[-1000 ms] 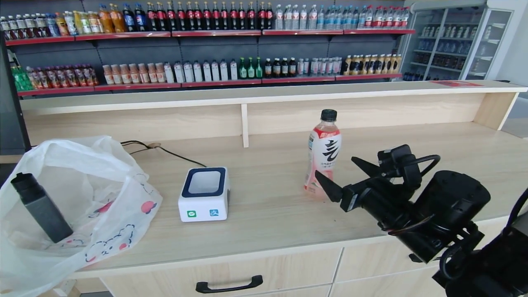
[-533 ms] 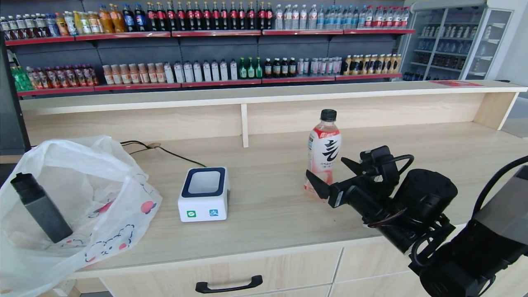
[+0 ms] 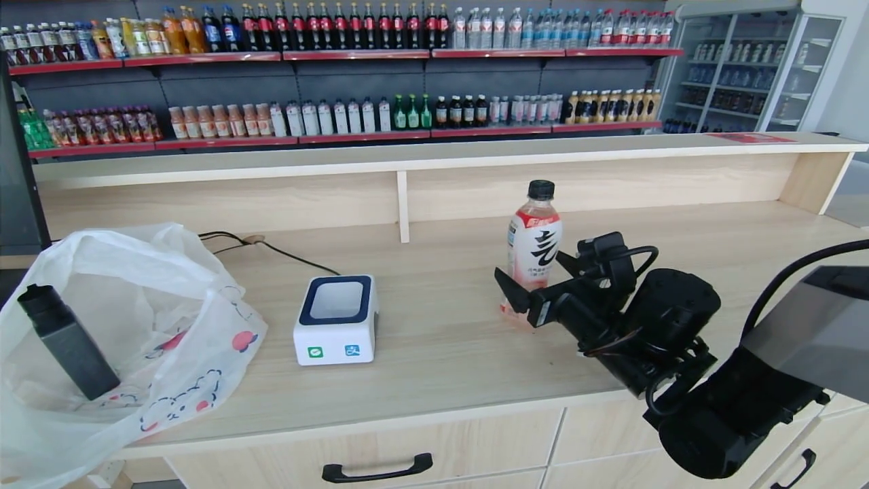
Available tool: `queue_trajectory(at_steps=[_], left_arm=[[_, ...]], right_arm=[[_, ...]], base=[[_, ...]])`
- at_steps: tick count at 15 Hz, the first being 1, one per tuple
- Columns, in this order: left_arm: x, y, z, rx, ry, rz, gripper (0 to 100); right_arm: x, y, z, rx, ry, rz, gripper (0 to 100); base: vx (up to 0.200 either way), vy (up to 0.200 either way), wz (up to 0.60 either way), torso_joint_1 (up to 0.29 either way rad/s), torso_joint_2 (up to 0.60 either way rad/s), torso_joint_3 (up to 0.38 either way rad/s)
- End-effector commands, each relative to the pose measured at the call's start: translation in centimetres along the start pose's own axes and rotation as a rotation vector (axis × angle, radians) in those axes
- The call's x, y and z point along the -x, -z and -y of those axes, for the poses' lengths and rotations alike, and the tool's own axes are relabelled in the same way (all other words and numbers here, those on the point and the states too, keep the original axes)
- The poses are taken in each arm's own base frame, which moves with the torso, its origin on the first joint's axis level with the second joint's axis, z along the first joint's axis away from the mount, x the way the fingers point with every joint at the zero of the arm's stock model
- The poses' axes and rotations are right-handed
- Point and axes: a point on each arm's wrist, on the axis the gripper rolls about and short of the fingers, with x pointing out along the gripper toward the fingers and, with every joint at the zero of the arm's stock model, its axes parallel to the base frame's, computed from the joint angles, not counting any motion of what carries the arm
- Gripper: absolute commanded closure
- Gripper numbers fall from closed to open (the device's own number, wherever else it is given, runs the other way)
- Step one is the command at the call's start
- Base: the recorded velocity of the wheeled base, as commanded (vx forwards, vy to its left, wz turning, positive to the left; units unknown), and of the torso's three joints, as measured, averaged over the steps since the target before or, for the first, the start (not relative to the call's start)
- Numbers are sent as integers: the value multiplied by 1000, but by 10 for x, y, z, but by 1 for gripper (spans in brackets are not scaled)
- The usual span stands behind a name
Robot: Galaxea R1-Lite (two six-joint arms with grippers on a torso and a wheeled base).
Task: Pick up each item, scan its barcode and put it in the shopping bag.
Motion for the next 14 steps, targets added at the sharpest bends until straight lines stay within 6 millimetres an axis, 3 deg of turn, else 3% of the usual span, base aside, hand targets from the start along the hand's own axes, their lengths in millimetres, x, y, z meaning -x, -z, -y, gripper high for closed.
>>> queue_trajectory(at_steps=[1, 5, 12, 13, 14], left_arm=[[0, 0, 0, 1, -1, 0, 0], [0, 0, 0, -1, -1, 0, 0], [0, 0, 0, 1, -1, 0, 0], [0, 0, 0, 1, -1, 0, 0], [0, 0, 0, 1, -1, 0, 0]], right_arm=[[-5, 9, -2, 0, -4, -14, 0], [-18, 7, -2, -28, -1, 23, 0], [-18, 9, -5, -22, -8, 19, 0], [-17, 10, -5, -20, -8, 12, 100], [-17, 9, -5, -21, -9, 16, 100]], base=[[0, 0, 0, 0, 0, 0], [0, 0, 0, 0, 0, 0], [0, 0, 0, 0, 0, 0], [0, 0, 0, 0, 0, 0], [0, 0, 0, 0, 0, 0]])
